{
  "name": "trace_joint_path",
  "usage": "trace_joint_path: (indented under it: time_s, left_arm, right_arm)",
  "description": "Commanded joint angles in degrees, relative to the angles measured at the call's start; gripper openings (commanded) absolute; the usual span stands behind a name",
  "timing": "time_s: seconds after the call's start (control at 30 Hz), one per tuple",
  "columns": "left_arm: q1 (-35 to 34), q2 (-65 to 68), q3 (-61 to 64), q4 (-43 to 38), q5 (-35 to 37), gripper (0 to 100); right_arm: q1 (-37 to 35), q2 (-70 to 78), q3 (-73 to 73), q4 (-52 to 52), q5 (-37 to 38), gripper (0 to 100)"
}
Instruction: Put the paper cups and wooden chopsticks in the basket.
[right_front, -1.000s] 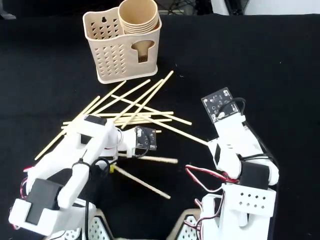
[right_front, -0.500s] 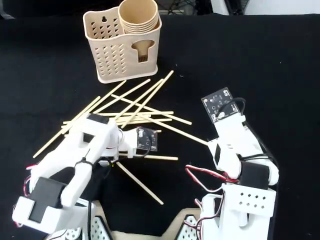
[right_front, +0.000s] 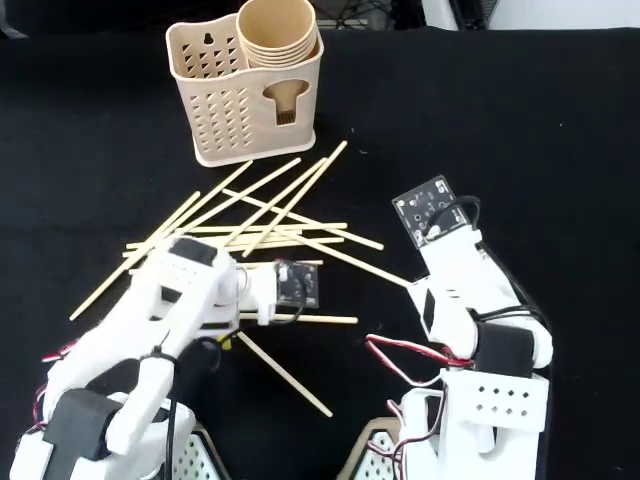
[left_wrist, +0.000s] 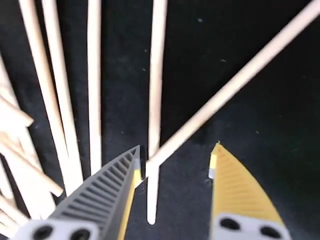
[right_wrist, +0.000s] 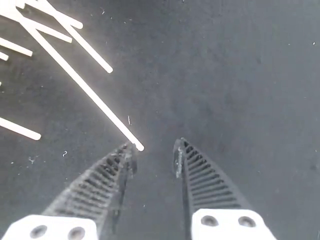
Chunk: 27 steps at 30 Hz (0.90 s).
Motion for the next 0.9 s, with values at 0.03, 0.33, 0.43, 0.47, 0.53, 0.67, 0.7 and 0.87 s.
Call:
trace_joint_path:
  time_s: [0.03, 0.33, 0.43, 0.47, 0.53, 0.67, 0.7, 0.87]
  left_arm:
    - [0.22, -1.93, 4.62, -10.29, 0.97, 24]
    - [-3.3, -1.85, 4.0, -15.03, 0.79, 24]
    - [-3.21, -0.53, 3.91, -14.59, 0.79, 23]
    - [-3.03, -0.18, 4.18, -14.51, 0.88, 23]
    - [-2.86, 0.44, 4.62, -14.24, 0.97, 23]
    - [-2.07, -0.18, 3.21, -7.12, 0.88, 12]
    - [-1.8, -0.7, 2.33, -4.75, 0.97, 9]
    - [-1.1, -2.99, 0.22, 2.2, 0.97, 4]
  right_arm:
    - [-0.79, -0.84, -0.13, 0.18, -0.09, 14.1]
    - [-0.7, -0.84, -0.04, 0.26, -0.18, 14.1]
    - [-0.7, -0.84, -0.04, 0.26, -0.18, 14.1]
    - [-0.7, -0.84, -0.04, 0.26, -0.18, 14.1]
    - [-0.7, -0.84, -0.04, 0.26, -0.18, 14.1]
    - [-0.7, -0.84, -0.04, 0.26, -0.18, 14.1]
    - [-0.7, -0.84, -0.04, 0.26, -0.18, 14.1]
    - [-0.7, -0.84, -0.04, 0.18, -0.18, 14.1]
